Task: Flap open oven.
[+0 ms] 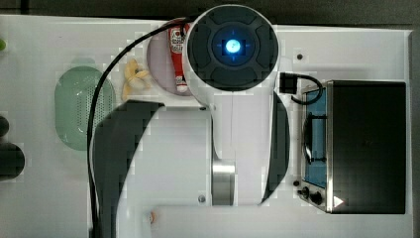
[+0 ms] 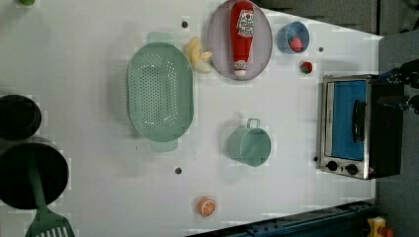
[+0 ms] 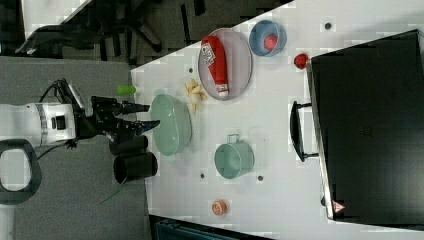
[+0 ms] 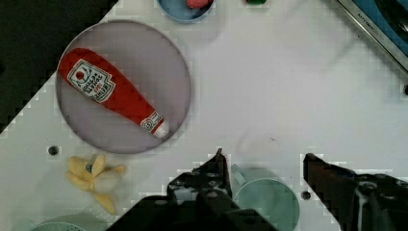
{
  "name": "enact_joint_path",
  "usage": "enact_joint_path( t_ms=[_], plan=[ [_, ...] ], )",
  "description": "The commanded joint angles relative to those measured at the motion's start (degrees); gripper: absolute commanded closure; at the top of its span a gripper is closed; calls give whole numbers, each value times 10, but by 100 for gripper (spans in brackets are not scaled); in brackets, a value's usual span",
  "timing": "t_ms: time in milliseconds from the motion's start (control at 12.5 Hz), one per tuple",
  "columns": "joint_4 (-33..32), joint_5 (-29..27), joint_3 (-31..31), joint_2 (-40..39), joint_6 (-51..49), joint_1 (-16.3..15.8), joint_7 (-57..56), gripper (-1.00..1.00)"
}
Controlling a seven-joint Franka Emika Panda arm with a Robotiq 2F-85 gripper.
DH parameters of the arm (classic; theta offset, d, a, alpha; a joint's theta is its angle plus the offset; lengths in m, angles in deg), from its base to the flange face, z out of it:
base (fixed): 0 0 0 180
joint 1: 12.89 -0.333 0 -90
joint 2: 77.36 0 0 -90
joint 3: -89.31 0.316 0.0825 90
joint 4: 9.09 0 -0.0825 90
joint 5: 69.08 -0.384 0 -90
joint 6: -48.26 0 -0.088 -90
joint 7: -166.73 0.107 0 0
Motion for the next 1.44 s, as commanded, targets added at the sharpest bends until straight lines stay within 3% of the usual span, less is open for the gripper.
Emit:
enact_joint_path(
  t_ms=[80,240,560,640,1120,1200,1440],
  plan=[
    [-116,4,-30,166,-43,16,-18,-59],
    [-116,4,-30,166,-43,16,-18,-100],
    [-116,4,-30,166,-43,16,-18,-100],
    [-116,4,-31,166,-43,16,-18,-90],
    [-122,4,-39,165,-43,19,-18,56],
    [-126,4,-43,164,-42,21,-18,65],
    [-141,5,-69,159,-39,30,-96,65]
  ],
)
